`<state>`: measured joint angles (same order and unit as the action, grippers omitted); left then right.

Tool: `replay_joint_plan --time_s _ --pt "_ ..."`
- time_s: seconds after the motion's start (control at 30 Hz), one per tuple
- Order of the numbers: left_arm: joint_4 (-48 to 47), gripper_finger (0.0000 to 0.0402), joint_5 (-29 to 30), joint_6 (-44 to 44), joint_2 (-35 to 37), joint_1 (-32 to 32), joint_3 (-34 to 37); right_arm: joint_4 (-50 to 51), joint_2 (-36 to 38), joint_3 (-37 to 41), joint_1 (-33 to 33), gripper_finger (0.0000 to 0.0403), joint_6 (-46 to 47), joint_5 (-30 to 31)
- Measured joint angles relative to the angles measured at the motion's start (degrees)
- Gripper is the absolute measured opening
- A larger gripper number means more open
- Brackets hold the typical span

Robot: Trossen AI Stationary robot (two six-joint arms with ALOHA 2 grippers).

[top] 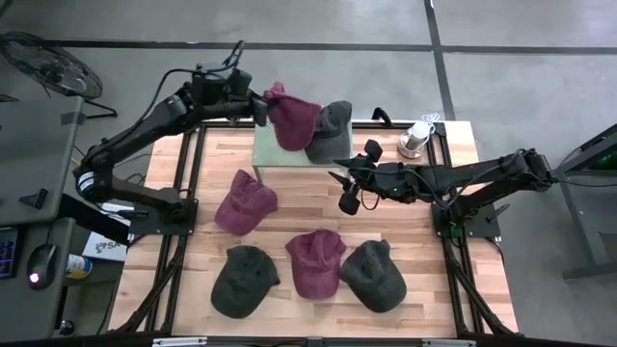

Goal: Pick & Place hat
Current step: Put the right red cap on the shelf

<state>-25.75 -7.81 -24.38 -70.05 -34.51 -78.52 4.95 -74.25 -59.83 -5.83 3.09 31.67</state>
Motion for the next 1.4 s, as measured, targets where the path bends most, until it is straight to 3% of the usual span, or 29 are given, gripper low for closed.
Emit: replay_joint_plan --time_s 0.2,0.67,0.83,1.2,1.4 --pt "-1.4 0.0003 4.7 0.2 3.9 4.1 -0.1 0.1 -3.0 0.0 1.6 0.0145 -1.4 -2.9" --pt "-6.4 0.0003 17.7 -3.1 1.8 10.8 -0.1 -1.1 -3.3 0.0 2.5 0.0145 -4.2 -2.2" --pt "-9.5 0.0003 26.1 -5.8 1.2 13.2 0.0 -1.1 -3.3 0.0 2.5 0.0145 -6.1 -1.6" --pt "-8.4 0.0003 31.4 -11.2 -3.1 13.1 0.0 -1.1 -3.3 0.0 2.5 0.0145 -8.5 -0.5" --pt "-8.5 0.0003 38.0 -12.2 -5.1 12.7 0.0 -0.9 -3.3 0.0 2.5 0.0145 -8.5 -0.1"
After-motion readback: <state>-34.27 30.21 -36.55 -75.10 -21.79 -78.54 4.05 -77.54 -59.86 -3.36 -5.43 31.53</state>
